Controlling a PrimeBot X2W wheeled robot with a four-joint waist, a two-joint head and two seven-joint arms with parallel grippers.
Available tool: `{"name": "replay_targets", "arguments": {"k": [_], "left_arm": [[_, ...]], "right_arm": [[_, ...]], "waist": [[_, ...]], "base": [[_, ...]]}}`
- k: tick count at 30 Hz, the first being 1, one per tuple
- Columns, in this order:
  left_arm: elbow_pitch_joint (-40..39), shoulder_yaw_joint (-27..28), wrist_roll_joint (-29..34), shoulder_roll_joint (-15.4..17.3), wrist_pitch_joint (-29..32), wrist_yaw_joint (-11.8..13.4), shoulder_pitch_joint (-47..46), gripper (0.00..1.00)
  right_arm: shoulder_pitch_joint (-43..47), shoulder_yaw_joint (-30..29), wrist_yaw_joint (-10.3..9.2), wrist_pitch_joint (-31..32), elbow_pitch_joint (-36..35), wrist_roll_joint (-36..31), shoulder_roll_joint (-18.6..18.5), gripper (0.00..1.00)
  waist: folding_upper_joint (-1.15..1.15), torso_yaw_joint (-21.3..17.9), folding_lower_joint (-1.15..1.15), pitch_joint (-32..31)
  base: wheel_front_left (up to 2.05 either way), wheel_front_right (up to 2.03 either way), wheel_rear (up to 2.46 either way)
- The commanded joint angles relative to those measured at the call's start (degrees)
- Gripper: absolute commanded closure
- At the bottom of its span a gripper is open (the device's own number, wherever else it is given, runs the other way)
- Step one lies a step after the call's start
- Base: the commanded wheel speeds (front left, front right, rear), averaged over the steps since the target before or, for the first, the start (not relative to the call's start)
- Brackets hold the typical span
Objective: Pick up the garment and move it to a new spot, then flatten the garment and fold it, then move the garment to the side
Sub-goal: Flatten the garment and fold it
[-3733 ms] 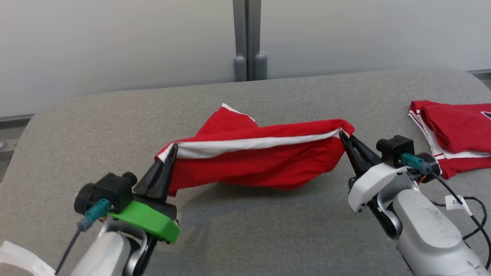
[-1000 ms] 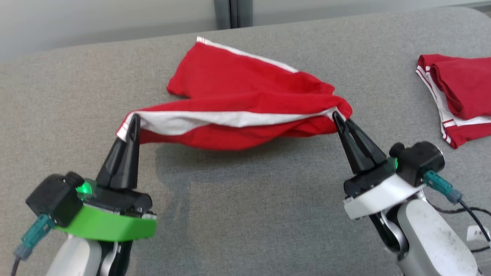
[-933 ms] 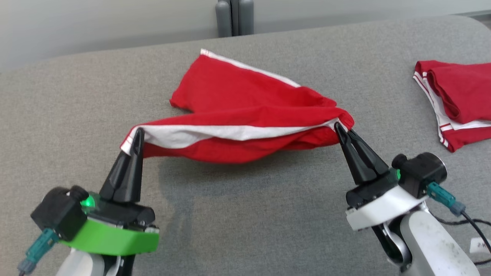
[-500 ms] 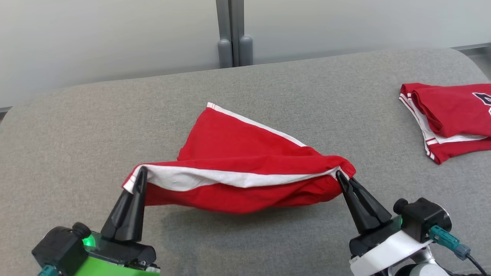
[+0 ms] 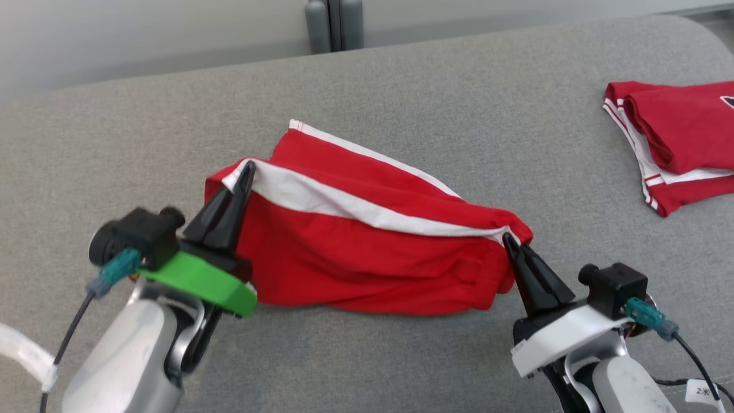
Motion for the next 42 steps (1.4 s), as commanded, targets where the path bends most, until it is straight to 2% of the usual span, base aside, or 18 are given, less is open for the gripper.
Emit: {"name": "replay_targets", "arguments": {"k": [1,7,11,17,23,24,26,27,28,34,42], "left_arm": [[1.83,-0.91,0.49,0.2,-0.14,-0.39,-3.34,1.0],[15.86,-11.26,-1.51,0.62,-1.03,-0.39,-20.73,1.0],[23.17,-16.19,-3.69,0.17,-1.87,-0.4,-27.5,1.0],[31.67,-22.07,-7.14,-0.27,-2.81,-0.41,-34.35,1.0],[38.99,-25.63,-10.37,-0.19,-2.83,-0.4,-38.54,1.0],[40.05,-25.96,-10.68,-0.28,-2.79,-0.4,-38.94,1.0],[42.15,-26.57,-11.47,-0.74,-2.87,-0.39,-39.67,0.55],[43.06,-26.7,-11.85,-0.93,-3.12,-0.35,-40.02,0.15],[43.78,-26.81,-12.18,-1.13,-3.35,-0.34,-40.22,0.0],[47.13,-27.03,-13.67,-2.68,-4.43,-0.34,-39.57,0.0],[46.49,-25.27,-15.5,-2.46,-5.65,-0.35,-35.17,0.0]], "right_arm": [[-1.88,-0.17,-0.09,-0.66,0.81,0.0,0.22,1.0],[-10.73,0.56,-0.09,-3.02,8.67,0.34,0.9,1.0],[-13.94,1.26,-0.09,-4.7,12.3,0.51,1.06,1.0],[-16.63,1.94,-0.09,-6.79,15.94,1.7,1.09,1.0],[-18.31,3.4,-0.09,-8.02,18.01,2.83,1.08,1.0],[-18.49,3.57,-0.09,-8.15,18.12,3.0,1.08,0.93],[-18.66,3.73,-0.09,-8.47,18.27,3.32,1.06,0.63],[-18.6,3.72,-0.09,-8.6,18.33,3.37,1.06,0.19],[-18.46,3.67,-0.09,-8.73,18.34,3.31,1.07,0.0],[-16.32,3.2,-0.09,-9.05,17.3,2.24,1.05,0.0],[-12.5,0.75,-0.09,-8.38,14.44,-1.13,1.06,0.0]], "waist": [[0.0,-1.5,0.0,4.89],[0.0,-4.2,0.0,12.32],[0.0,-5.32,0.0,14.38],[0.0,-6.57,0.0,15.82],[0.0,-7.37,0.0,16.31],[0.0,-7.43,0.0,16.28],[0.0,-7.45,0.0,16.13],[0.0,-7.38,0.0,15.97],[0.0,-7.29,0.0,15.8],[0.0,-6.41,0.0,13.92],[0.0,-5.01,0.0,10.31]], "base": [[0.0,0.0,0.0],[0.0,0.0,0.0],[0.0,0.0,0.0],[0.0,0.0,0.0],[0.0,0.0,0.0],[0.0,0.0,0.0],[0.0,0.0,0.0],[0.0,0.0,0.0],[0.0,0.0,0.0],[0.0,0.0,0.0],[0.0,0.0,0.0]]}}
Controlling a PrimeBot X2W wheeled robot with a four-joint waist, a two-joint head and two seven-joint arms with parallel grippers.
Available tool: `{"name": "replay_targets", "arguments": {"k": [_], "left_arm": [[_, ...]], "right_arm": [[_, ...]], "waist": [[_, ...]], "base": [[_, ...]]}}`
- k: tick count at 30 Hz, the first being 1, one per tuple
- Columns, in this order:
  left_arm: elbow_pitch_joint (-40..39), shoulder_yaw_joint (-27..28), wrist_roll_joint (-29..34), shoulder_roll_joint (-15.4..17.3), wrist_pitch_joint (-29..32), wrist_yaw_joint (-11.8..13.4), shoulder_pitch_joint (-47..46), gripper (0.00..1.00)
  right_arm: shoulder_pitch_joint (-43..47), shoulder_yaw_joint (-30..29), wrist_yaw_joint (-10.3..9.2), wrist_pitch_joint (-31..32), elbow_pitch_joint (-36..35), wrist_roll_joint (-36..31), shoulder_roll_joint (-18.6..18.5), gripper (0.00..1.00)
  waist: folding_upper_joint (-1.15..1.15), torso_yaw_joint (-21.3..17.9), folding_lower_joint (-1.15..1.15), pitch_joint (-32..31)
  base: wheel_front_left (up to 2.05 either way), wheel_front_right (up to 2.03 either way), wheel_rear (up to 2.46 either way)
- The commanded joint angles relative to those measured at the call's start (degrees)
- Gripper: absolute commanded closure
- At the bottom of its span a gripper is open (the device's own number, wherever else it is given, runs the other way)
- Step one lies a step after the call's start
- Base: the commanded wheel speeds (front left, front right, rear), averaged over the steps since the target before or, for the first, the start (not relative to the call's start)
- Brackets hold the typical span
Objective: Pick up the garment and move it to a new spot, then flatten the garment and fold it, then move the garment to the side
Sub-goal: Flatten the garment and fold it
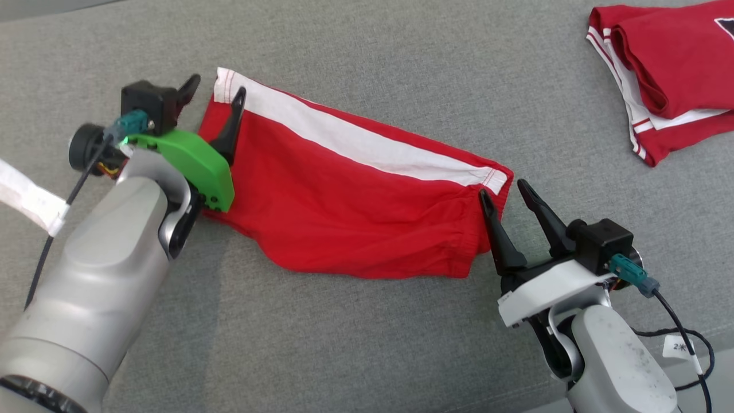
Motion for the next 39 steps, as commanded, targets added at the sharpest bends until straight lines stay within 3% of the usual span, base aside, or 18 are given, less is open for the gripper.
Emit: {"name": "replay_targets", "arguments": {"k": [1,9,20,28,30,31,32,33,34,35,39], "left_arm": [[-0.28,0.5,-0.63,0.43,-0.36,0.02,1.76,0.0],[-0.96,1.69,-3.81,-0.15,0.37,0.11,8.8,0.0],[-0.33,2.2,-8.54,0.54,8.99,0.21,11.56,0.0],[-1.44,1.34,-10.68,0.56,14.04,0.1,13.03,0.0],[-1.7,1.04,-11.2,0.63,15.23,0.09,13.43,0.28],[-1.8,0.78,-11.32,0.67,15.83,0.08,13.68,0.53],[-1.87,0.61,-11.46,0.73,16.18,0.08,13.87,0.58],[-2.04,0.52,-11.65,0.77,16.25,0.07,14.08,0.73],[-2.21,0.7,-11.84,0.76,15.9,0.07,14.26,0.81],[-2.41,0.96,-11.86,0.73,15.25,0.07,14.42,0.98],[-2.77,2.22,-13.34,0.57,13.12,0.06,16.0,1.0]], "right_arm": [[1.33,-0.56,-0.09,0.43,-0.73,-0.87,-0.19,0.0],[5.79,-3.37,-0.09,4.06,-6.18,-3.26,-0.2,0.0],[9.46,-6.04,-0.09,9.44,-15.85,-6.31,-0.18,0.0],[10.42,-6.13,-0.09,10.5,-17.87,-5.87,-0.19,0.0],[10.46,-6.23,-0.09,10.5,-17.91,-5.79,-0.19,0.0],[10.46,-6.25,-0.09,10.43,-17.93,-5.8,-0.19,0.0],[10.5,-6.23,-0.09,10.32,-17.92,-5.69,-0.19,0.0],[10.55,-6.19,-0.09,10.29,-17.85,-5.63,-0.19,0.0],[10.58,-6.2,-0.09,10.23,-17.76,-5.55,-0.19,0.0],[10.62,-6.19,-0.09,10.09,-17.66,-5.44,-0.19,0.0],[10.91,-6.31,-0.09,9.93,-17.21,-5.34,-0.19,0.0]], "waist": [[0.0,0.93,0.0,-1.8],[0.0,1.78,0.0,-5.61],[0.0,0.41,0.0,-5.74],[0.0,-0.51,0.0,-5.51],[0.0,-0.56,0.0,-5.72],[0.0,-0.56,0.0,-5.91],[0.0,-0.55,0.0,-6.11],[0.0,-0.52,0.0,-6.34],[0.0,-0.46,0.0,-6.57],[0.0,-0.37,0.0,-6.83],[0.0,0.27,0.0,-8.19]], "base": [[0.0,0.0,0.0],[0.0,0.0,0.0],[0.0,0.0,0.0],[0.0,0.0,0.0],[0.0,0.0,0.0],[0.0,0.0,0.0],[0.0,0.0,0.0],[0.0,0.0,0.0],[0.0,0.0,0.0],[0.0,0.0,0.0],[0.0,0.0,0.0]]}}
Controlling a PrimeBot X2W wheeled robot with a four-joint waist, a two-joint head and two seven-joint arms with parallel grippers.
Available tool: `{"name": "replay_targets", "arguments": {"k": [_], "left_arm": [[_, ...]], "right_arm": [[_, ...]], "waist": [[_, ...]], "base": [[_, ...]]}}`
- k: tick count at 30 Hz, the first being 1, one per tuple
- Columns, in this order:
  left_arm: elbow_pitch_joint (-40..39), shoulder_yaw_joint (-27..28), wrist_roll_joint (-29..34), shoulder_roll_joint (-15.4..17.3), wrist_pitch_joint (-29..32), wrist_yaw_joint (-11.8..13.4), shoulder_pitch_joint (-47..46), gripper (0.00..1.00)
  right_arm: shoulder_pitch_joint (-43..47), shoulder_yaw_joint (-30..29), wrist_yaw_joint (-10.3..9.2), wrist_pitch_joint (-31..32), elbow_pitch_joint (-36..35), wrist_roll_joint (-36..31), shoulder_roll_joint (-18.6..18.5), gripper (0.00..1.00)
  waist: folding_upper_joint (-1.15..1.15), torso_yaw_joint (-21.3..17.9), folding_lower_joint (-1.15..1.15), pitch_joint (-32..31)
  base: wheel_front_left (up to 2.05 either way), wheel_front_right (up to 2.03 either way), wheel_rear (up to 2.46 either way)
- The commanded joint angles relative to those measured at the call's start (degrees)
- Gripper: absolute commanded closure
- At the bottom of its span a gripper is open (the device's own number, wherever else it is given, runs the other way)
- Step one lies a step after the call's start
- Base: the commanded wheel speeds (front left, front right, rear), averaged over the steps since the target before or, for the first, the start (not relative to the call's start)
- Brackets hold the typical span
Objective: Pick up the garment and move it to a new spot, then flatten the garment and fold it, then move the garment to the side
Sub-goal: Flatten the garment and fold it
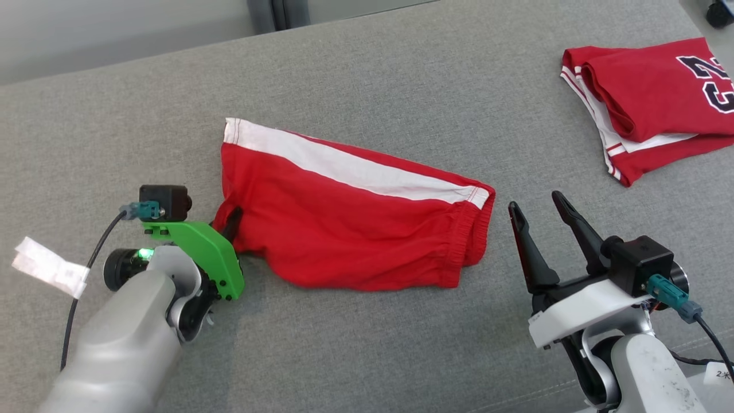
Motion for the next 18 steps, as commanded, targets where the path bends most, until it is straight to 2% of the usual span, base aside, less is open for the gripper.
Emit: {"name": "replay_targets", "arguments": {"k": [1,9,18], "left_arm": [[-0.07,0.73,-1.32,-0.29,-0.83,0.05,2.16,1.0],[-3.16,3.92,-5.09,-1.96,-7.22,0.79,9.07,1.0],[-11.29,5.18,-6.0,-0.62,-11.86,5.29,19.46,1.0]], "right_arm": [[0.93,-0.3,-0.09,-0.24,0.27,0.09,-0.17,0.0],[2.42,-2.06,-0.09,0.11,0.9,-0.78,-0.17,0.0],[3.95,-2.83,-0.09,0.21,2.44,-1.53,-0.18,0.0]], "waist": [[0.0,0.68,0.0,-1.03],[0.0,4.38,0.0,-5.03],[0.0,8.23,0.0,-8.73]], "base": [[0.0,0.0,0.0],[0.0,0.0,0.0],[0.0,0.0,0.0]]}}
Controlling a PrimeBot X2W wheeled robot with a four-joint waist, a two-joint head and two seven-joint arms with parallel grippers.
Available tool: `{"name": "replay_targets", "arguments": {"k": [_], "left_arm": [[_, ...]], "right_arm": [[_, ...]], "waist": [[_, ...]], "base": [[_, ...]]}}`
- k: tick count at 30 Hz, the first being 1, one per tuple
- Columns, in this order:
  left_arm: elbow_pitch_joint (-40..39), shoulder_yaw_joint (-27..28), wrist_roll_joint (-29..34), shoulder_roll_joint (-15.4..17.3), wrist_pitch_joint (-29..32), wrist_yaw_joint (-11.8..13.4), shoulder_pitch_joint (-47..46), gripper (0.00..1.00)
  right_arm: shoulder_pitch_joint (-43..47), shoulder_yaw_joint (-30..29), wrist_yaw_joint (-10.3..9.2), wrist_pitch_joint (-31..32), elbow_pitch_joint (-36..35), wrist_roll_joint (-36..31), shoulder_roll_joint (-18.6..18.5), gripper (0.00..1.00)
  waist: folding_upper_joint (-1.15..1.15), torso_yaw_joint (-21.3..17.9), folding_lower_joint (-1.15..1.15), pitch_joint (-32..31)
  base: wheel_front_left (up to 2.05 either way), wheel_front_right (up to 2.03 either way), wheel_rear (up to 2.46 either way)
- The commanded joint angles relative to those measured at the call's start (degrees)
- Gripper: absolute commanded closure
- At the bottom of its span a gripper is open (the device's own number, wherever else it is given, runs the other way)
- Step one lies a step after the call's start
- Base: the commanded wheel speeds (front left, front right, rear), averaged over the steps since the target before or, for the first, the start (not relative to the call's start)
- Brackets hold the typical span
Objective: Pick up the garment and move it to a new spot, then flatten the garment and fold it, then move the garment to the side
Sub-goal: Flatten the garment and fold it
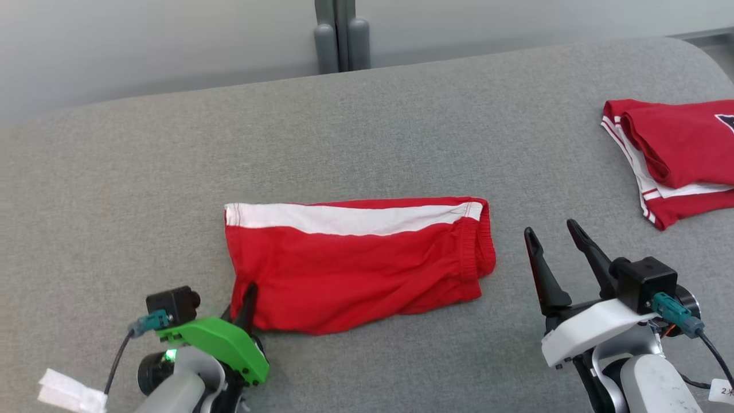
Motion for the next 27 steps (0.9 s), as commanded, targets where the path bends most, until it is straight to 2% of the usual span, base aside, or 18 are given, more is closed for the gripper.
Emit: {"name": "replay_targets", "arguments": {"k": [1,6,7,8,9,10,17,22,27], "left_arm": [[-1.16,0.18,-0.27,0.48,-0.48,0.85,1.9,1.0],[-6.1,0.34,-0.22,0.99,-1.09,3.33,6.37,1.0],[-6.76,0.36,-0.11,1.1,-1.21,3.7,6.93,0.89],[-7.52,0.4,0.02,1.24,-1.31,4.13,7.47,0.7],[-8.23,0.43,0.14,1.29,-1.3,4.41,7.93,0.23],[-8.84,0.54,0.37,1.44,-1.46,4.64,8.2,0.0],[-13.34,4.34,4.37,2.91,-2.42,6.86,9.83,0.0],[-19.12,11.74,11.77,2.73,-2.36,8.34,12.0,0.0],[-24.62,18.96,19.97,0.72,-2.35,8.8,16.15,0.0]], "right_arm": [[0.78,0.0,-0.09,-0.19,0.35,-0.42,-0.19,0.0],[1.03,-0.03,-0.09,-0.42,1.35,-1.36,-0.19,0.0],[1.01,-0.07,-0.09,-0.46,1.55,-1.52,-0.19,0.0],[0.99,-0.11,-0.09,-0.42,1.81,-1.62,-0.19,0.0],[0.97,-0.13,-0.09,-0.3,2.12,-1.74,-0.19,0.0],[0.95,-0.09,-0.09,-0.26,2.31,-1.93,-0.19,0.0],[0.8,0.33,-0.1,-0.33,3.84,-2.12,-0.19,0.0],[0.5,0.92,-0.1,0.65,5.21,-2.47,-0.18,0.0],[-1.39,3.0,-0.1,2.95,7.54,-1.75,-0.18,0.0]], "waist": [[0.0,1.76,0.0,-1.86],[0.0,1.95,0.0,-2.5],[0.0,1.91,0.0,-2.56],[0.0,1.82,0.0,-2.6],[0.0,1.73,0.0,-2.66],[0.0,1.66,0.0,-2.7],[0.0,1.41,0.0,-3.16],[0.0,2.15,0.0,-3.91],[0.0,3.4,0.0,-4.8]], "base": [[0.0,0.0,0.0],[0.0,0.0,0.0],[0.0,0.0,0.0],[0.0,0.0,0.0],[0.0,0.0,0.0],[0.0,0.0,0.0],[0.0,0.0,0.0],[0.0,0.0,0.0],[0.0,0.0,0.0]]}}
